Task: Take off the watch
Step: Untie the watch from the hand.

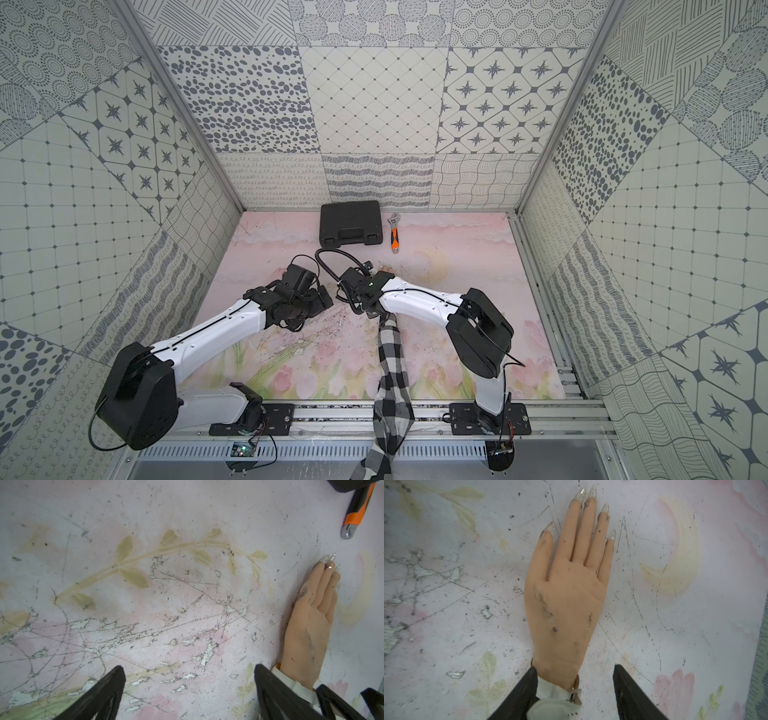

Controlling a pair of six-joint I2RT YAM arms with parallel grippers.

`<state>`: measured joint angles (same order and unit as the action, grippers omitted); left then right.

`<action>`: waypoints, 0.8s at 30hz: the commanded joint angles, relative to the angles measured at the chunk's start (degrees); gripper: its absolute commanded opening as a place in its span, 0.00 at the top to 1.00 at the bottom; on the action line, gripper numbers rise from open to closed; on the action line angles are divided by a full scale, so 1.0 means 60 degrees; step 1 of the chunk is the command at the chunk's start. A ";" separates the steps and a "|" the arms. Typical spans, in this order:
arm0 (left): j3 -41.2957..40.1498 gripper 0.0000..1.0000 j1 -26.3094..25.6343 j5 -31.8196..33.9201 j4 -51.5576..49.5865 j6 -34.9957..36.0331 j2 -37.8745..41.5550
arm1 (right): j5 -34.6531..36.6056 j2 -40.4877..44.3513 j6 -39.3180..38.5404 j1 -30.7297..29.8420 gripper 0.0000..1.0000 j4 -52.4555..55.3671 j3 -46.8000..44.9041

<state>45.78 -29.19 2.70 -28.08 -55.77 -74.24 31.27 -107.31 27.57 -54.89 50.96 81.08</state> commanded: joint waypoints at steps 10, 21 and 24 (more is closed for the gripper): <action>-0.0079 0.02 0.0043 -0.0346 0.0034 0.0220 0.0035 | 0.0133 -0.0064 0.0063 -0.0042 0.82 0.0057 -0.0226; -0.0458 0.02 -0.0015 -0.2247 0.1984 0.0292 0.0003 | -0.3161 0.2044 0.0881 0.1018 1.00 -0.3096 -0.2460; -0.0580 0.02 -0.0198 -0.2899 0.2822 0.0218 -0.0252 | -0.4638 0.2940 0.1569 0.1698 1.00 -0.4725 -0.3599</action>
<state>43.27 -29.47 -5.21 -21.54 -55.31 -74.48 14.87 -93.82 31.99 -47.44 34.11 63.66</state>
